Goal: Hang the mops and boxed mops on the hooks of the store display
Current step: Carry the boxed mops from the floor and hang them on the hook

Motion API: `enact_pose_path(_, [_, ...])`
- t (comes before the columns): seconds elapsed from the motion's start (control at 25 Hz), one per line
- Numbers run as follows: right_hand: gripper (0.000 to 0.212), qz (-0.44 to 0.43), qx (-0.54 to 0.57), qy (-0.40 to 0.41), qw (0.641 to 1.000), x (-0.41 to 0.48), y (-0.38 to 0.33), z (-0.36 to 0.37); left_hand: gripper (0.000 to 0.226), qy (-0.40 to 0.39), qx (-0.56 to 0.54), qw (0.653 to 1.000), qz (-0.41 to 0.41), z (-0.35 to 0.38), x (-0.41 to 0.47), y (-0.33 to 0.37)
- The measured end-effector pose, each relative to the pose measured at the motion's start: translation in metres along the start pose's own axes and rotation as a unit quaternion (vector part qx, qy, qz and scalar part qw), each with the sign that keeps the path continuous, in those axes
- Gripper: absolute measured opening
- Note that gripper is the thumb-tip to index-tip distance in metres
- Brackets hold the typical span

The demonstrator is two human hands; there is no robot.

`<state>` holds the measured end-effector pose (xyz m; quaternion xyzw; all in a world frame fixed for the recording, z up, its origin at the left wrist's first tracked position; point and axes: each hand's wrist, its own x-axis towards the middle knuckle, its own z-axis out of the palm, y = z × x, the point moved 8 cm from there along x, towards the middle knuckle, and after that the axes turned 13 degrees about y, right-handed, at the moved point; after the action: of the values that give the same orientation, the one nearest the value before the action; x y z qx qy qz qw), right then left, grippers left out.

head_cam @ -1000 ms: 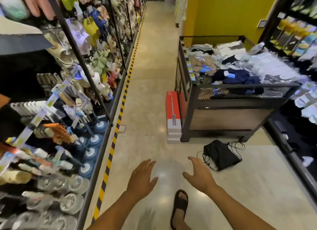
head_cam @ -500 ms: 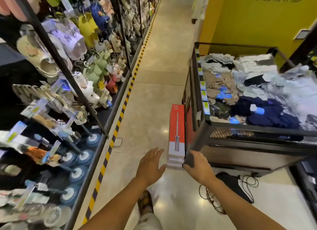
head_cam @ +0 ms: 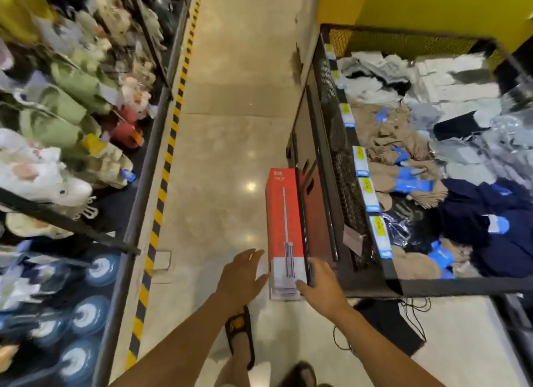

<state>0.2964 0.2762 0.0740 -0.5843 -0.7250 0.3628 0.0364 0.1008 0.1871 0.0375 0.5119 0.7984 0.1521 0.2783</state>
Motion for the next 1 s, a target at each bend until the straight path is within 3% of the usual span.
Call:
enact_pose_path(0.08, [0.047,0.029,0.004,-0.006,1.000,0.041,0.008,0.023,0.068,-0.014,-0.018,1.000,-0.013,0.024,0.043,-0.018])
enact_pose_path(0.32, [0.058,0.072,-0.005,-0.021,0.997,0.136,0.087,0.125,0.055,-0.086,-0.116,0.987,-0.065,0.147,0.129,-0.059])
enact_pose_path(0.6, [0.051,0.136,0.011,-0.027,0.990,0.211,0.176,0.223,0.031,-0.077,-0.220,0.965,-0.118,0.283,0.189,-0.114])
enact_pose_path(0.72, [0.050,0.201,0.031,-0.017,0.979,0.235,0.220,0.253,0.037,-0.049,-0.258,0.953,-0.153,0.338,0.211,-0.145])
enact_pose_path(0.88, [0.057,0.254,0.038,0.015,0.966,0.246,0.265,0.278,0.046,-0.050,-0.345,0.900,-0.262,0.389,0.223,-0.165])
enact_pose_path(1.0, [0.060,0.299,0.119,0.083,0.943,0.245,0.289,0.284,0.029,-0.096,-0.423,0.840,-0.327,0.416,0.217,-0.174])
